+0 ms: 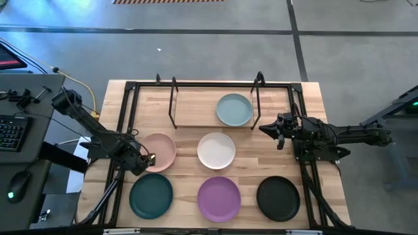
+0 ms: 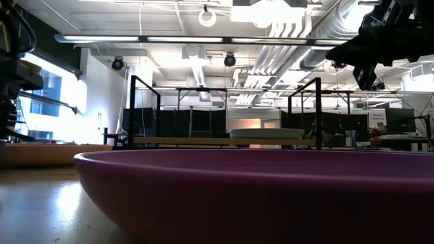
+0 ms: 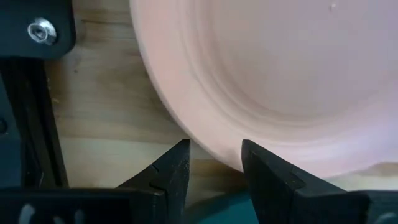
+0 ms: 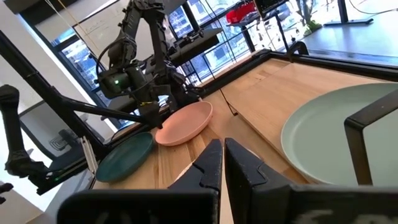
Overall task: Place and stack plates onto a shelf
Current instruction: Put the pink plate on the shelf
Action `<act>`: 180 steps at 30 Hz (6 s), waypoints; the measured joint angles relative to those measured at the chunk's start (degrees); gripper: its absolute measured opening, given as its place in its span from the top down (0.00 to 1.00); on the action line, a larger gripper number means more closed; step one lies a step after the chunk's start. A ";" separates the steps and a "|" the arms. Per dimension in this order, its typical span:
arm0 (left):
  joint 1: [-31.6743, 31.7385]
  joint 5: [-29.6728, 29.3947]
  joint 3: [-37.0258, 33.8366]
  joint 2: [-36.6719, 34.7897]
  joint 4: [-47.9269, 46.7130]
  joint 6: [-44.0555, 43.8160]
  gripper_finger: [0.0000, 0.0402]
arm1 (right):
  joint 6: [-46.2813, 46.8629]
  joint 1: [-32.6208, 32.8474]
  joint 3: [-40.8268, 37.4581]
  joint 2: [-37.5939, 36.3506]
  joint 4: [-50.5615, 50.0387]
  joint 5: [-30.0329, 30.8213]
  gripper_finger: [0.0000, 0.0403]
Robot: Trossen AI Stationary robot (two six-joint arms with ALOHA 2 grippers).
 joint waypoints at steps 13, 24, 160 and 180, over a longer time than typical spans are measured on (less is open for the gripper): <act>3.21 1.14 0.00 5.91 1.35 -0.81 0.67 | -0.11 0.00 0.00 0.00 -0.85 0.00 1.00; 4.50 -2.37 0.17 5.09 1.47 0.48 0.97 | -0.12 0.00 0.00 0.00 -1.12 0.00 1.00; 23.82 -30.90 33.13 21.74 25.01 73.64 1.00 | -9.43 -0.04 11.30 11.84 8.52 3.34 1.00; 32.15 -23.55 33.56 48.82 51.66 54.98 1.00 | -7.73 -0.04 11.32 12.02 6.18 3.37 1.00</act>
